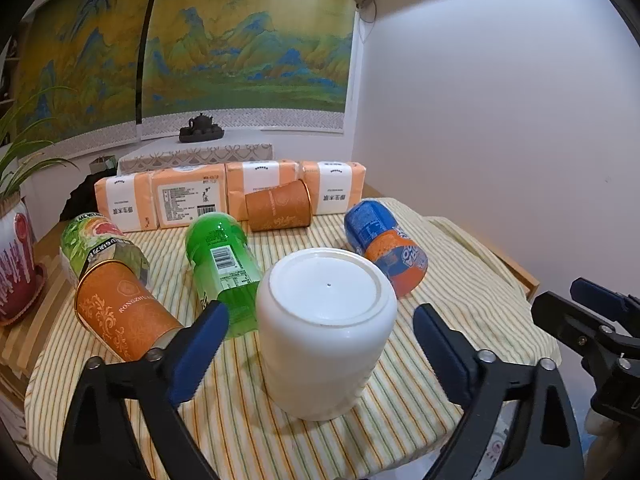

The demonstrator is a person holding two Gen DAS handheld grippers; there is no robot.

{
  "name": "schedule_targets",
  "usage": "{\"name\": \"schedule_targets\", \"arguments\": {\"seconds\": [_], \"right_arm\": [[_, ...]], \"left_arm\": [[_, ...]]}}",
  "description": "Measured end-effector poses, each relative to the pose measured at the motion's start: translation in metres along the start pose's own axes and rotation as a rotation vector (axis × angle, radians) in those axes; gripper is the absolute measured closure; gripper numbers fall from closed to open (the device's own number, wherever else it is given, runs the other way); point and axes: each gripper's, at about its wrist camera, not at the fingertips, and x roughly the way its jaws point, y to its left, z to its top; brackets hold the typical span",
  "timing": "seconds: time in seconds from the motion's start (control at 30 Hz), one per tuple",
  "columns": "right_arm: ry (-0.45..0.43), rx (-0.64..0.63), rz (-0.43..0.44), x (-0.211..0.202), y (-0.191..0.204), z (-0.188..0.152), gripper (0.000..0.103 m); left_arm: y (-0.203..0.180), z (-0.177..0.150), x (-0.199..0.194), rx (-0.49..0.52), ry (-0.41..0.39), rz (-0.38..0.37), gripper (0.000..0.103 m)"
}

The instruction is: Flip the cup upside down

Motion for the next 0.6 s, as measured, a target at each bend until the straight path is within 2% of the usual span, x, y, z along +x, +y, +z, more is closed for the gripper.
{"name": "schedule_targets", "arguments": {"seconds": [0.2, 0.6], "right_arm": [[-0.004, 0.005, 0.008, -0.001, 0.001, 0.001, 0.026], [-0.035, -0.021, 0.070, -0.009, 0.024, 0.000, 0.025]], "left_arm": [[0.004, 0.001, -0.008, -0.001, 0.001, 0.003, 0.006], [0.038, -0.008, -0.043, -0.054, 0.013, 0.064, 0.006]]}}
